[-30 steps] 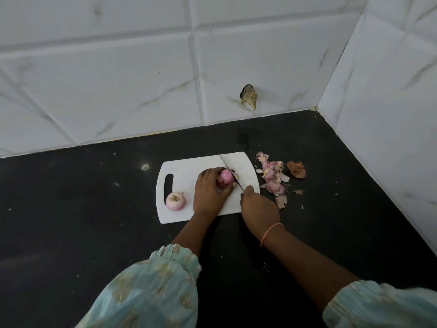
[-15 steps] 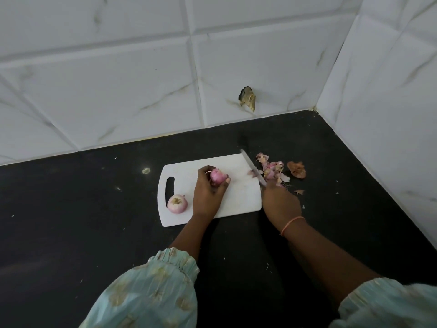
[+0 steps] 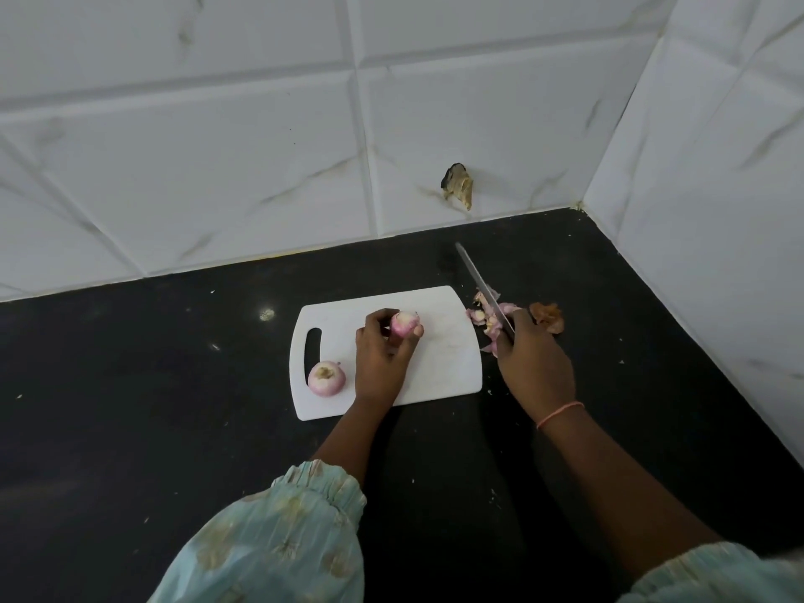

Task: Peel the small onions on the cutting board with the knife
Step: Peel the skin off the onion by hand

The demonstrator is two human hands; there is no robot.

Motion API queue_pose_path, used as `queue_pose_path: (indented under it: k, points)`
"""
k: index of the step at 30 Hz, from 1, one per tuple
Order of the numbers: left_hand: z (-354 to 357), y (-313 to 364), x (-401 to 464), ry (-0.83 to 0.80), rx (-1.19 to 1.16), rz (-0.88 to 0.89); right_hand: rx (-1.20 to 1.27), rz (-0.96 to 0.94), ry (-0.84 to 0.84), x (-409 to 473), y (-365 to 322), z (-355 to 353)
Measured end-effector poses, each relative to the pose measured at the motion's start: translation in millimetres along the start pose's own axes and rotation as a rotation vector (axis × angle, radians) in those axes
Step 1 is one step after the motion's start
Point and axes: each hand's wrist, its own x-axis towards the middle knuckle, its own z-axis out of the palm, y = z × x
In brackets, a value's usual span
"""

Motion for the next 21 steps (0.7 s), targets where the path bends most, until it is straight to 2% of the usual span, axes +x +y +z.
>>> queue_pose_path:
  k: [8, 15, 21]
  points:
    - [-2.5, 1.7, -2.8, 0.015, 0.027, 0.017, 0.03, -0.075, 0.02, -11.4, -15.7, 8.1]
    - [-1.3, 7.6, -2.5, -0.034, 0.089, -0.01, 0.048, -0.121, 0.054, -12.8, -27.1, 11.9]
    - [0.5, 20.1, 2.3, -0.001, -0.116, -0.15, 0.046, -0.117, -0.002, -15.1, -30.2, 17.2]
